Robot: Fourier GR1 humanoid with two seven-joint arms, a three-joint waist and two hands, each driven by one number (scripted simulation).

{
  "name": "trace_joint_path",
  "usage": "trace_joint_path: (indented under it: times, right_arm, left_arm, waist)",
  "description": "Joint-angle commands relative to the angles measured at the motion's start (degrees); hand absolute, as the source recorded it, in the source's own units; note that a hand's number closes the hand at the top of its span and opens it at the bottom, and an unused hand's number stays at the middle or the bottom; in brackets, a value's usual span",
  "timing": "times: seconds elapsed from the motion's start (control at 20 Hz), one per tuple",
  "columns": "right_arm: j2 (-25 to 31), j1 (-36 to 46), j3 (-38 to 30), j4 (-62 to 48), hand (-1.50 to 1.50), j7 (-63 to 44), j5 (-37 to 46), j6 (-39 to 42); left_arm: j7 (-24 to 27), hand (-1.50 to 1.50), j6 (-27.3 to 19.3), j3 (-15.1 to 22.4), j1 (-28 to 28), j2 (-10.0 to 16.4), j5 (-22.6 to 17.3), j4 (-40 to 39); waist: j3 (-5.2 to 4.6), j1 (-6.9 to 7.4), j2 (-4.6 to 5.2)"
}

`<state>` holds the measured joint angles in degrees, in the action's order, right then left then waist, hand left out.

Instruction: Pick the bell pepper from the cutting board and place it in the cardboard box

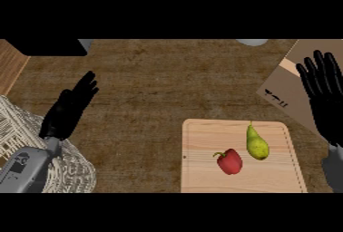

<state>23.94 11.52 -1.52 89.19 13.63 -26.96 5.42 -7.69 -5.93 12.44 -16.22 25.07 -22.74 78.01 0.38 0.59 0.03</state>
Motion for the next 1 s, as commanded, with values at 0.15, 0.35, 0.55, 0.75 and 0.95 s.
trace_joint_path:
  times: [0.15, 0.35, 0.55, 0.75, 0.95]
  right_arm:
    - [9.3, 4.3, 0.7, 12.8, -1.50, 0.9, 3.5, 8.0]
    - [21.4, 4.4, 0.8, 15.9, -1.50, 3.8, 18.9, 11.2]
    - [19.6, 0.5, 2.2, 13.7, -1.50, 17.6, 25.9, 13.9]
    - [21.0, -2.9, 5.7, 16.7, -1.50, 28.1, 39.2, 10.2]
    - [22.8, -0.6, 8.6, 18.9, -1.50, 26.3, 47.6, 8.4]
  left_arm:
    - [6.5, 0.00, 1.9, 0.6, -1.4, 5.7, 7.4, 5.4]
    - [11.5, 0.00, 2.9, 2.9, -0.1, 5.3, 11.1, 6.2]
    - [12.2, 0.00, 3.5, 1.6, -0.7, 4.5, 12.9, 7.2]
    - [12.8, 0.00, 4.1, 2.3, 2.3, 3.2, 14.6, 9.1]
    - [15.0, 0.00, 6.2, -0.4, -0.1, 2.6, 16.2, 3.7]
  waist:
    - [-0.48, -0.84, -1.15]
    - [-0.57, -1.58, -0.71]
    - [-0.29, -0.43, 0.03]
    - [-0.26, -0.56, -0.14]
    - [-0.41, -0.89, 0.04]
